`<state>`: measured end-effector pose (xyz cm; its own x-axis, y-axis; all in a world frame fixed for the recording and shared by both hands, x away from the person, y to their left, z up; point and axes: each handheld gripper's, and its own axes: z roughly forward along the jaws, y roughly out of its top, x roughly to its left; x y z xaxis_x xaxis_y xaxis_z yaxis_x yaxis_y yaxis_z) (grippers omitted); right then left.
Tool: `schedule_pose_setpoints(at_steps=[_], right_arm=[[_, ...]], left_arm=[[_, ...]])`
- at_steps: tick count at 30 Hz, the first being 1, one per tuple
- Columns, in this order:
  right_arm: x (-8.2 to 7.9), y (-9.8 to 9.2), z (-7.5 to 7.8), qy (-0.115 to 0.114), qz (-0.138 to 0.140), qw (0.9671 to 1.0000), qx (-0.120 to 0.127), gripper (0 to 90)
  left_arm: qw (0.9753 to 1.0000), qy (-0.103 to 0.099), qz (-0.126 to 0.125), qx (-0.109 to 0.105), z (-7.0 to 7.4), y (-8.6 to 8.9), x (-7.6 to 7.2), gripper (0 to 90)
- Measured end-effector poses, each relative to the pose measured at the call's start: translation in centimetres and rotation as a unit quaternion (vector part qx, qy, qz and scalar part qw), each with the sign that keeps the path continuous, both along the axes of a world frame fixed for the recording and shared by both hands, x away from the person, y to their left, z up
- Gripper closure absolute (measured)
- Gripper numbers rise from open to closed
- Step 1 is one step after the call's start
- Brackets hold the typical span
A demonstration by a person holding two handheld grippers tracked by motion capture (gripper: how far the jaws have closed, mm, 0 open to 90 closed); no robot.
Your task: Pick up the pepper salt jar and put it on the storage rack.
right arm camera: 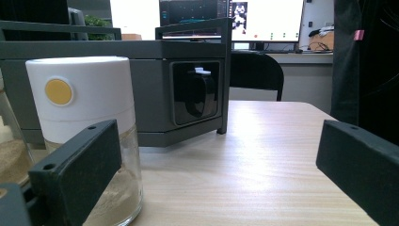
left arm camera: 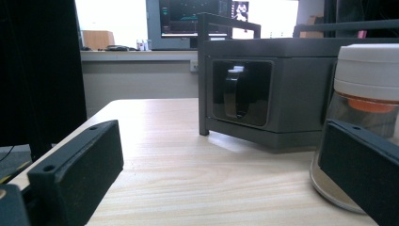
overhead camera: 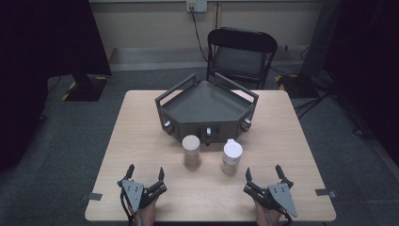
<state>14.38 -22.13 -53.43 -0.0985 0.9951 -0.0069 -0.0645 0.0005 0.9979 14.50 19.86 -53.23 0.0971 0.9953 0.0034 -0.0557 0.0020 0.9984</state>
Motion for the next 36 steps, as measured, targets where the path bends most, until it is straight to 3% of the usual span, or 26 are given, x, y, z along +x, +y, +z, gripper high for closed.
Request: schedule_pose_setpoints(at_steps=[36], right_arm=[[0.0, -0.14, 0.02, 0.001, 0.004, 1.0, 0.0, 0.0]], left_arm=[[1.0, 0.0, -0.003, 0.001, 0.0, 0.1, 0.0, 0.0]])
